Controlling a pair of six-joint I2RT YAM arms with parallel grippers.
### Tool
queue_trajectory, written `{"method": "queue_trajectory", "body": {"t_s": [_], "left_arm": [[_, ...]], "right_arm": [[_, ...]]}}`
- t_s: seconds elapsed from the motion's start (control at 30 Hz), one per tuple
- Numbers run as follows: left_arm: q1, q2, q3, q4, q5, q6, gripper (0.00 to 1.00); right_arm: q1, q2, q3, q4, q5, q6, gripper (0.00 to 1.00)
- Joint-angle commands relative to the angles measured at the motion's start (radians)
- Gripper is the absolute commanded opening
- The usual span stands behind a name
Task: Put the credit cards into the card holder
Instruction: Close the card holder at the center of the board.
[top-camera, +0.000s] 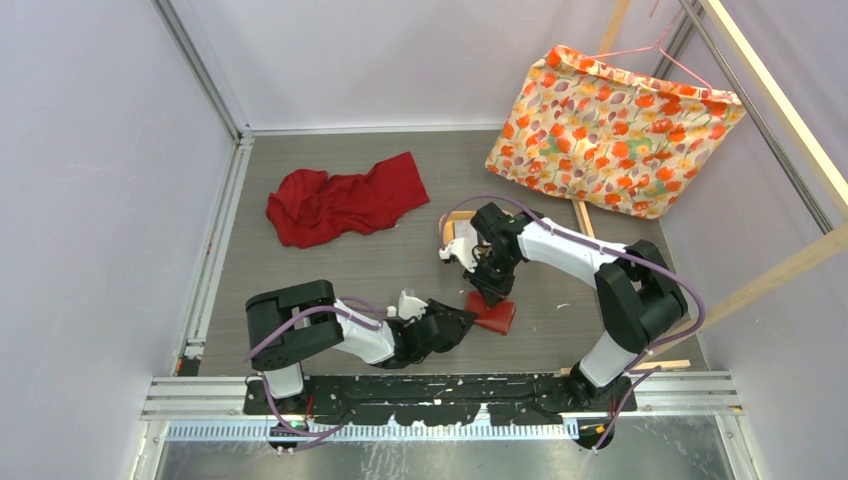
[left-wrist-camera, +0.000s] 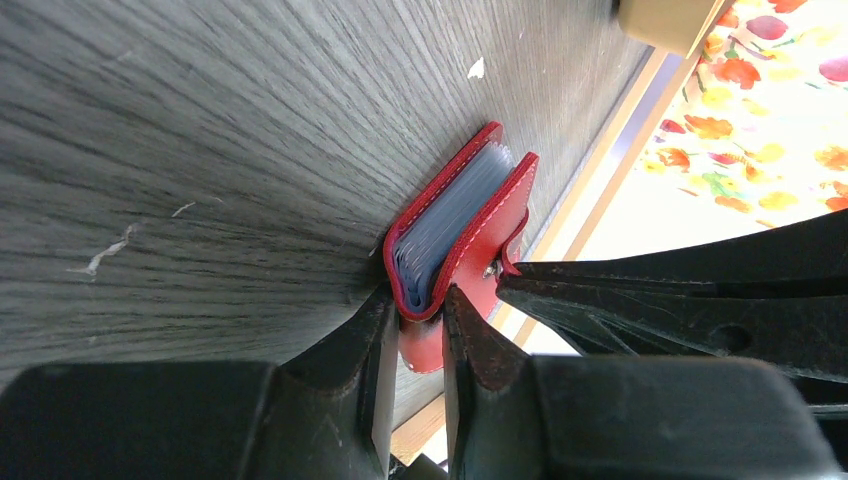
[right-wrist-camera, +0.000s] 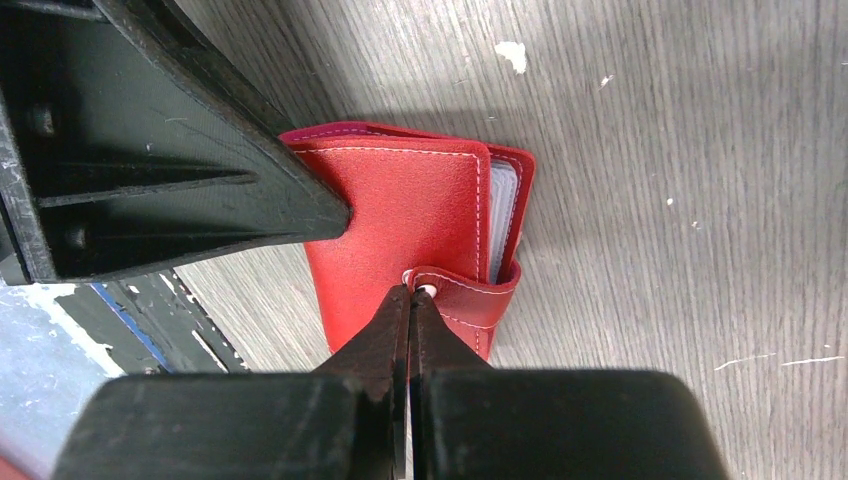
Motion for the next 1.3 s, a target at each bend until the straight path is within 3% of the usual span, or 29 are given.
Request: {"method": "queue_trajectory", "body": {"t_s": [0.0,0.93,1.27], "left_arm": [[0.009,0.032,-0.01,-0.02,0.015,0.012,0.21],[0.011,0.021,-0.012,-0.037,0.009,0.01,0.21],[0.009,0.026,-0.011,-0.032,0.011,0.009,0.21]], "right_arm": [[0.039,0.01,-0.02,0.027,-0.049,0.023,0.01],[-0.052,-0.06,0.002,-0.014,-0.141,0.021,0.01],[-0.034,-0.027,-0.002,-0.036,-0.152,0.002,0.01]]}}
